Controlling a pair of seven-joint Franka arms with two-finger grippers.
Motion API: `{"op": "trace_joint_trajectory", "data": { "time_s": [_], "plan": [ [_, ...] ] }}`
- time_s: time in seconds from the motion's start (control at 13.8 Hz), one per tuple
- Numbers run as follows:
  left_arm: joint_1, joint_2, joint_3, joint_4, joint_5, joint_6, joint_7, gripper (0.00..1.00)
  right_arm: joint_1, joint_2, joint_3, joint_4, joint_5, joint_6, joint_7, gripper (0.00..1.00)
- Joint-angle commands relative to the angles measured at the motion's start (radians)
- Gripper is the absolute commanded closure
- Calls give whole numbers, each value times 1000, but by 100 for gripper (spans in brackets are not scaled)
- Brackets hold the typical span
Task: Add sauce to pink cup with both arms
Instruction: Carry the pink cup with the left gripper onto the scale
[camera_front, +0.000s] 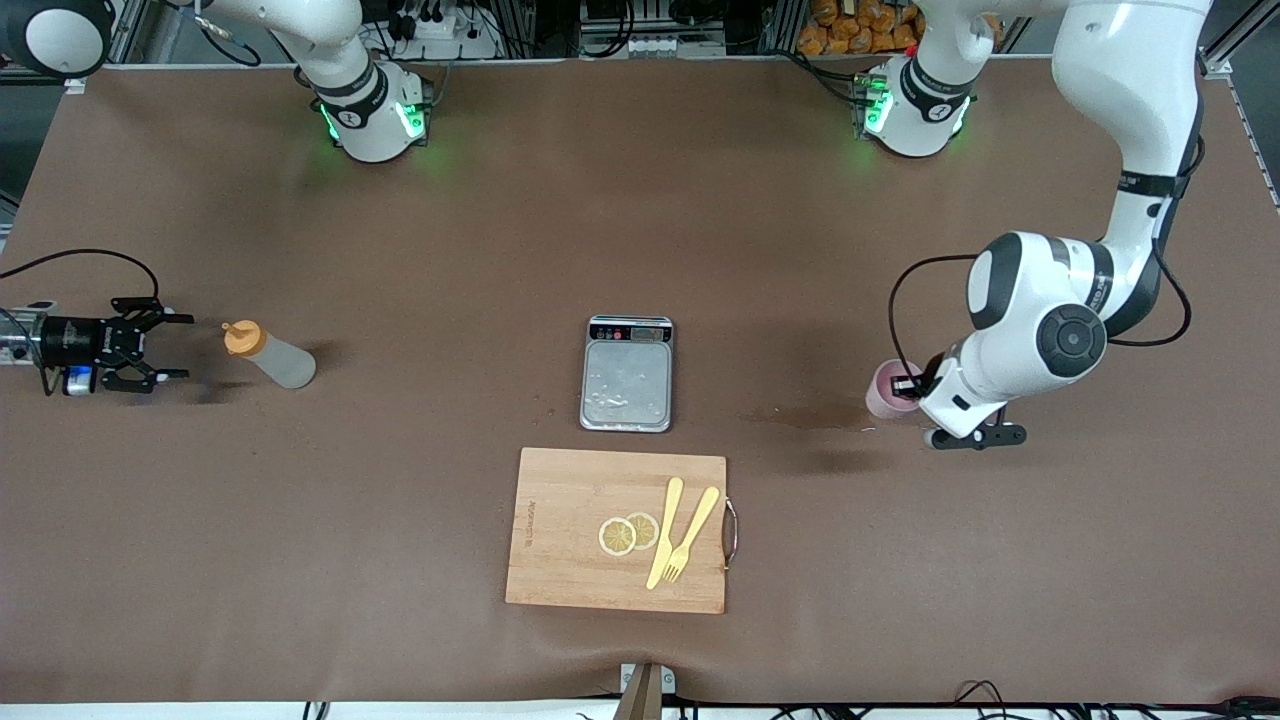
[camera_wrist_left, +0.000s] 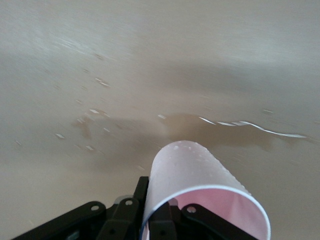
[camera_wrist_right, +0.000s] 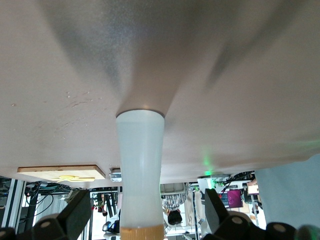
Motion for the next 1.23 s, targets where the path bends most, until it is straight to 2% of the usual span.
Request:
{"op": "trace_joint_trajectory", "data": {
  "time_s": [0.0, 0.36, 0.51, 0.58, 0.79, 1.16],
  "plan": [
    [-1, -18, -76, 62, -51, -93, -107, 100, -11, 52, 18, 27, 33, -16, 24, 0],
    [-12, -4, -215, 148, -57, -142, -307, 100, 30, 86, 21, 12, 52, -49, 21, 0],
    [-53, 31, -269, 234, -60, -139, -447, 100, 43, 91, 21, 9, 59, -49, 21, 0],
    [-93, 63, -272, 286, -64, -139, -522, 100, 47, 100, 21, 9, 66, -48, 15, 0],
    [-188, 152, -271, 363, -67, -80, -627, 100, 67, 123, 21, 10, 95, -45, 11, 0],
    [-268, 224, -251, 385, -53, 3, -716, 100, 113, 131, 20, 9, 104, -32, 11, 0]
  ]
}}
